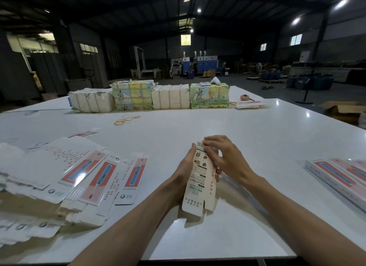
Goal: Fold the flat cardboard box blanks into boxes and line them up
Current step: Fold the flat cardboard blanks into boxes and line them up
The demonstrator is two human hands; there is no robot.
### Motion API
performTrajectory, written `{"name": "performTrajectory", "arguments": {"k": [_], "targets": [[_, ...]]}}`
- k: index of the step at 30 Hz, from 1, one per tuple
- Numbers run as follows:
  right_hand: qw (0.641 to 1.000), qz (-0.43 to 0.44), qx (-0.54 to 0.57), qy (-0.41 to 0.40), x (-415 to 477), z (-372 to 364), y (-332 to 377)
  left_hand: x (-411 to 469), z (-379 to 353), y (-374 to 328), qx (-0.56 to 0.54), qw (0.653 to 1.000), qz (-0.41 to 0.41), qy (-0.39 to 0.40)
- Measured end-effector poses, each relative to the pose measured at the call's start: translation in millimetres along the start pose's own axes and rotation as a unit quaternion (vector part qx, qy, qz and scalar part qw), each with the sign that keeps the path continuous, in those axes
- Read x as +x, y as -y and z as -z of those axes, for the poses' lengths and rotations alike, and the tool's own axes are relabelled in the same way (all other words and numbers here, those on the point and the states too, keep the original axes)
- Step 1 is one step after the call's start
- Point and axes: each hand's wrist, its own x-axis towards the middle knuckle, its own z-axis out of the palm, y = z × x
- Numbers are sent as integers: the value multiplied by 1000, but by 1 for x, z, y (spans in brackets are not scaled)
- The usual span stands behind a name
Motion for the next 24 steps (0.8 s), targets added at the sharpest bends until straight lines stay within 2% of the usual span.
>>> {"name": "performTrajectory", "arguments": {"k": [8, 11, 15, 19, 24], "targets": [[983, -68, 163, -51, 6, 7, 11, 3, 0, 2, 27, 1000, -14, -6], [985, -54, 152, -66, 9, 12, 11, 1, 2, 2, 34, 999, -14, 15], [986, -69, 151, -31, 10, 19, 8, 2, 4, 1, 37, 998, 1, 46], [973, -114, 194, 47, 12, 29, 8, 5, 7, 2, 54, 994, 26, 87], [954, -154, 250, 57, 11, 42, 11, 10, 6, 2, 77, 991, 26, 106]]}}
